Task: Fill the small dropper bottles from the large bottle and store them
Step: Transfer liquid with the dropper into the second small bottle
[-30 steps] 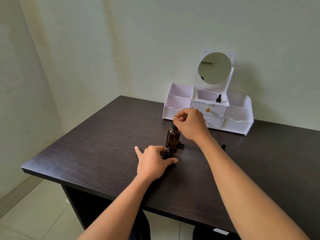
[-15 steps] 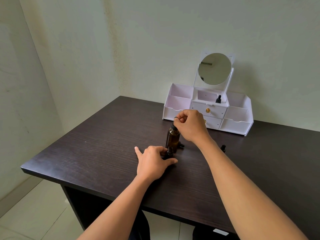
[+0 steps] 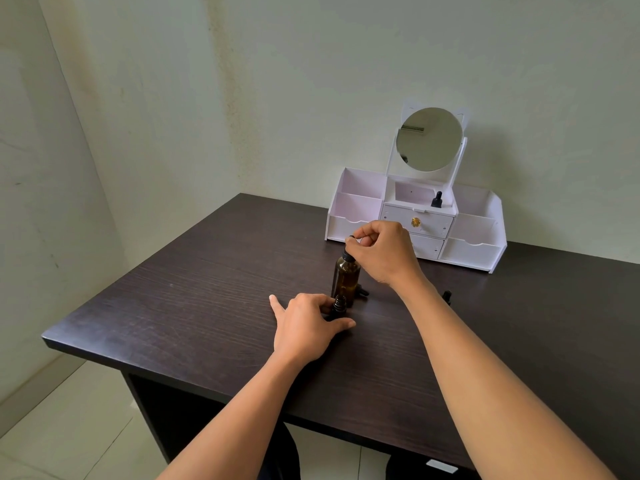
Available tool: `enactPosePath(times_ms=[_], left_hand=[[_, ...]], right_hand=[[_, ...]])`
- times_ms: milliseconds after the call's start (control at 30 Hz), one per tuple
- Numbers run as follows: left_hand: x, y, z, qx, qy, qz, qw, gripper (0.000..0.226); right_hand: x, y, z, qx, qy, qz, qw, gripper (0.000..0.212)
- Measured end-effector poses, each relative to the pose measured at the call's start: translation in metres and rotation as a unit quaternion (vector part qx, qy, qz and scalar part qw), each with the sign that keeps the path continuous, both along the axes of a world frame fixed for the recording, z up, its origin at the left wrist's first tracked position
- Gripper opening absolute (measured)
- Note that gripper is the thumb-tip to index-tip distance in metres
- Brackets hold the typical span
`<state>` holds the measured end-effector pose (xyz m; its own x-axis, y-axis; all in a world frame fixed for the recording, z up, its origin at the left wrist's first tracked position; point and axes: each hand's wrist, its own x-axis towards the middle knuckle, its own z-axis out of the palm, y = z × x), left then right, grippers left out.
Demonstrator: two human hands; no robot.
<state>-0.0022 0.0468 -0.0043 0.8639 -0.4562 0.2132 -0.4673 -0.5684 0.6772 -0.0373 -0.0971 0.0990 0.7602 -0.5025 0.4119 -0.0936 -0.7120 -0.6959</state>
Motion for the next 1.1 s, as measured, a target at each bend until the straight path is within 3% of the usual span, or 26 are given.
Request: enactPosePath(times_ms=[267, 733, 1100], left_hand=[[0.0005, -0.0002, -0.0012, -0.008, 0.0, -0.005, 1.0, 0.042], [0.0006, -0.0001, -0.0017, 0.002, -0.004, -0.001, 1.0, 0.048], [-0.0008, 0.0007, 0.0004, 0.0, -0.001, -0.001, 1.0, 0.044]], right_hand=[[-0.0033, 0.0017, 0.0022, -0.016, 0.006, 0.009, 1.0, 0.003], [-0.0006, -0.0002, -0.0025, -0.008, -0.014, 0.0, 1.0, 0.012], [-0.0032, 0.0033, -0.0011, -0.011, -0.004, 0.012, 1.0, 0.006]])
